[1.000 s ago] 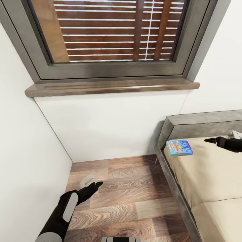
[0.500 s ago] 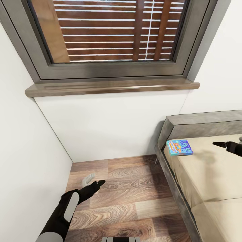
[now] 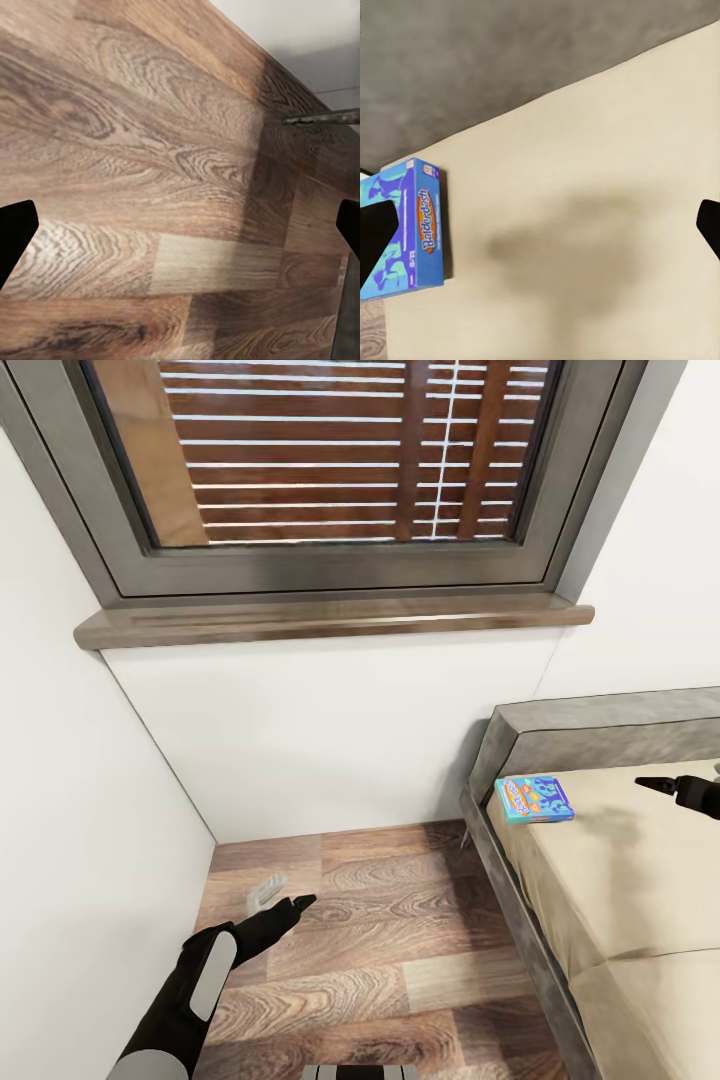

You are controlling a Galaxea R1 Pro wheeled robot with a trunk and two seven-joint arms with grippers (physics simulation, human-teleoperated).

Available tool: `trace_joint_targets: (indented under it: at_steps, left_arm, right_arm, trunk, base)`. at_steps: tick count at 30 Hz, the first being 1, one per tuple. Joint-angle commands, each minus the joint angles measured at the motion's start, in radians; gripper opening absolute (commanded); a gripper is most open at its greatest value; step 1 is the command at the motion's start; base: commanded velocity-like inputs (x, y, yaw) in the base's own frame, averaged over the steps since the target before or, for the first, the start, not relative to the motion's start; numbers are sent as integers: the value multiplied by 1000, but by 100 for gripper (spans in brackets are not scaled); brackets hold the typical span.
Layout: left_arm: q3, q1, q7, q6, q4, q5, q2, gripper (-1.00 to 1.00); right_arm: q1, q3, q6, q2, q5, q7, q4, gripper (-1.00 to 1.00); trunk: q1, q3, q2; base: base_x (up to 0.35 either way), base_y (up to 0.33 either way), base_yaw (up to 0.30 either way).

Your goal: Put all the toys in the child's room - the three board games (two on the bed and one on the table), the two jigsaw puzzles on the table, and the tennis ball on the table - inside the toy box on the table in the child's room.

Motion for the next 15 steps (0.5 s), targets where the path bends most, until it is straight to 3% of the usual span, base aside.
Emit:
trace_joint_targets:
  at_steps: [1, 15]
  left_arm:
    - [5, -1, -8, 8, -1, 2, -1, 100]
    - [5, 1, -36, 8, 0, 1, -1, 100]
  right_arm:
    - [-1, -1, 8, 0, -6, -1, -1, 100]
    - [0, -1, 10, 2, -6, -2, -4, 100]
  trunk:
    - [0, -1, 0]
    - [0, -1, 0]
  base:
    - [0, 0, 0]
    - [3, 0, 0]
